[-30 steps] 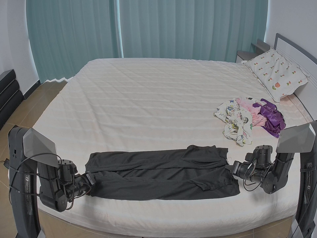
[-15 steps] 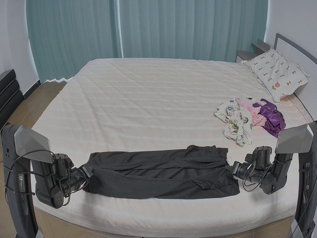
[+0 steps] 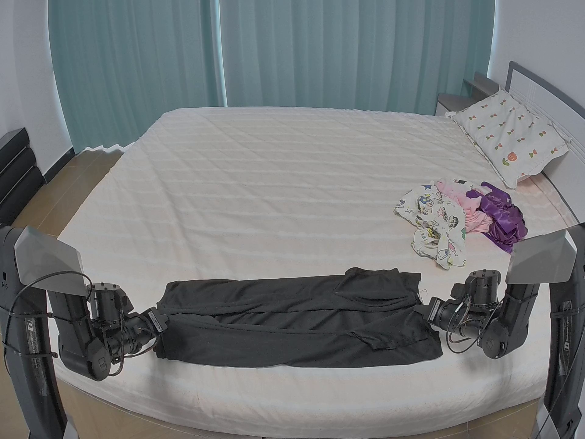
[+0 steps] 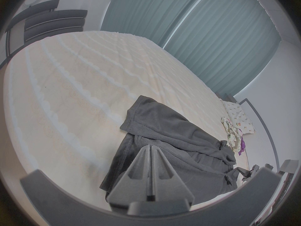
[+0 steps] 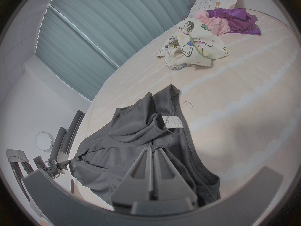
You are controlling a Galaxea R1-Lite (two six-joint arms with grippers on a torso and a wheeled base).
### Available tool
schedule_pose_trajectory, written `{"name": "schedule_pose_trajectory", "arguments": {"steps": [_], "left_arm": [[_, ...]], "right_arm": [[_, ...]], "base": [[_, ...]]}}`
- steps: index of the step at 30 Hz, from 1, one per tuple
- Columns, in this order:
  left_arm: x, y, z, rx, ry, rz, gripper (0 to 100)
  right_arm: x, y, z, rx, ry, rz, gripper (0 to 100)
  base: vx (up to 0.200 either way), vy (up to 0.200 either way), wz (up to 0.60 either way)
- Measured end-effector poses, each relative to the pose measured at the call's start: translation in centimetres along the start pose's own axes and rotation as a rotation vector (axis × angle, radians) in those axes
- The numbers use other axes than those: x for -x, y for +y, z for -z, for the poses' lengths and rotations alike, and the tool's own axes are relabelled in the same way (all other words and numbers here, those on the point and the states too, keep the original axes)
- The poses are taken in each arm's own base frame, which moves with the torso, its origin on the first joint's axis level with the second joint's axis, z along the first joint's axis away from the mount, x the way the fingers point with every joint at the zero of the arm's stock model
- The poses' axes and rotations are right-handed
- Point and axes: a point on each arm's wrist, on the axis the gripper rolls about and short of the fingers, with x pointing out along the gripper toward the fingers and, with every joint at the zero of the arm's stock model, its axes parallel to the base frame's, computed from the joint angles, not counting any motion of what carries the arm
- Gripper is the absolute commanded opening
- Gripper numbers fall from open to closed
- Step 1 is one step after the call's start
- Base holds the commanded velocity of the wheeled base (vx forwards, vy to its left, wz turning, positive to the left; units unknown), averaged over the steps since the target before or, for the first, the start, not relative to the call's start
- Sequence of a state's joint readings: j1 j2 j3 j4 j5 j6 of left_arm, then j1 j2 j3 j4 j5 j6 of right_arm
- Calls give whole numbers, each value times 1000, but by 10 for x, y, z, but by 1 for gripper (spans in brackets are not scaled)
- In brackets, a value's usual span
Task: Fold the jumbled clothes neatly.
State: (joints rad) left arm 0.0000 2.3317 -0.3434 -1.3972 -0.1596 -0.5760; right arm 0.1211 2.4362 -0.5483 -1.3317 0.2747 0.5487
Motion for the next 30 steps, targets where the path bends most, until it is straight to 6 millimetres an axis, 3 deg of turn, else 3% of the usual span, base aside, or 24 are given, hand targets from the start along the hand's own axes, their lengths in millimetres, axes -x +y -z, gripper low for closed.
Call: {"name": "schedule_pose_trajectory", "arguments": {"steps": [15,26,27,29,30], "left_arm": [[-14,14,2,10,-14,-60,0],[-25,18,5,12,-17,-79,0],[-26,18,6,13,-15,-81,100],[-26,19,6,12,-13,-82,100],[-27,19,6,12,-12,-82,100]], "right_arm": [[-5,1,-7,-16,-53,-22,0],[-20,-2,-8,-13,-71,-20,0],[-22,-3,-8,-12,-72,-19,0],[-24,-4,-7,-11,-73,-19,0],[-25,-4,-7,-11,-71,-19,100]], "base": [[0,0,0],[0,0,0],[0,0,0],[0,0,0],[0,0,0]]}}
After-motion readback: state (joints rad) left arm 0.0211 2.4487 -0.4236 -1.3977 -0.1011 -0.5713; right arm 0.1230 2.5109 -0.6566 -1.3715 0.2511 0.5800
